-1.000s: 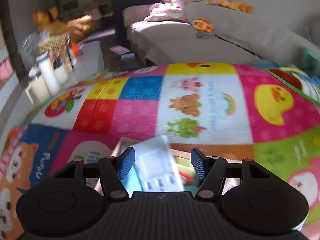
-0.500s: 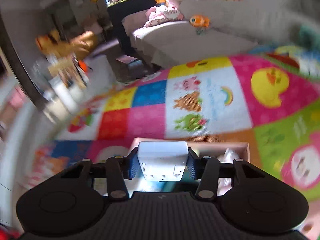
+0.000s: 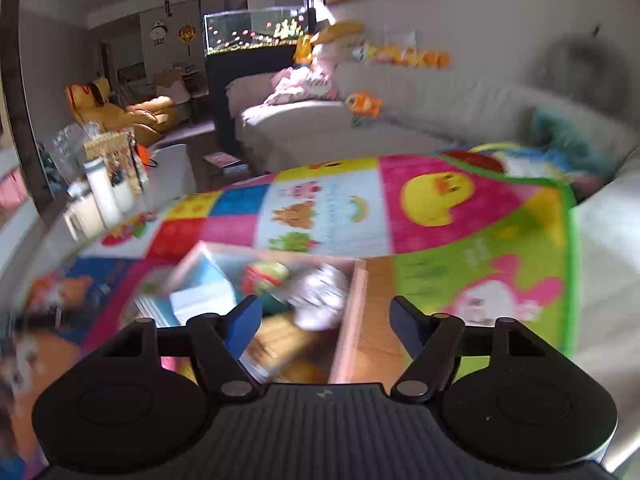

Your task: Organize objects

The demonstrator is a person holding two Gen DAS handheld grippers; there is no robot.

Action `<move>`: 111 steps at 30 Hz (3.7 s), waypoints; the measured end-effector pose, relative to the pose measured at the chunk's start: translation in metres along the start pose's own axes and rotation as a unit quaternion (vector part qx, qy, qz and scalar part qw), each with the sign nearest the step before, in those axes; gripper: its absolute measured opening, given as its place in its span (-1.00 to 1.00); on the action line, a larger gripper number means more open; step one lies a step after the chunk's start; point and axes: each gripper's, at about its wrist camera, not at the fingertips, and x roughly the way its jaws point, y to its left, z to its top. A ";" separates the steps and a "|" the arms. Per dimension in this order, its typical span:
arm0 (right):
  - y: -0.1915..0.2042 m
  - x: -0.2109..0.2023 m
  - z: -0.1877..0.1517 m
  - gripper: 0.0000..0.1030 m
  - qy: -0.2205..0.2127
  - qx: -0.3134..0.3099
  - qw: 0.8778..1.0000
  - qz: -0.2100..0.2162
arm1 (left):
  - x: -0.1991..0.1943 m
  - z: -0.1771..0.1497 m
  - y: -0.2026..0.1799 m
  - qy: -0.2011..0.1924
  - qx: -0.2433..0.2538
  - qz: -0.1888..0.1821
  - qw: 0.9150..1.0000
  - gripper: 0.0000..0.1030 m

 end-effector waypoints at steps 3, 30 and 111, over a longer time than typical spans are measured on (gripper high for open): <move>-0.007 -0.017 -0.027 0.63 -0.006 -0.023 1.000 -0.009 | 0.008 -0.007 -0.005 0.009 0.003 0.017 1.000 -0.54; 0.108 0.065 -0.066 -0.01 0.023 -0.133 0.990 0.049 | 0.018 0.007 0.069 0.019 0.063 0.266 0.962 0.94; 0.107 0.037 -0.127 1.00 0.057 0.003 0.998 0.008 | -0.038 -0.124 0.003 0.009 0.100 0.295 0.950 1.00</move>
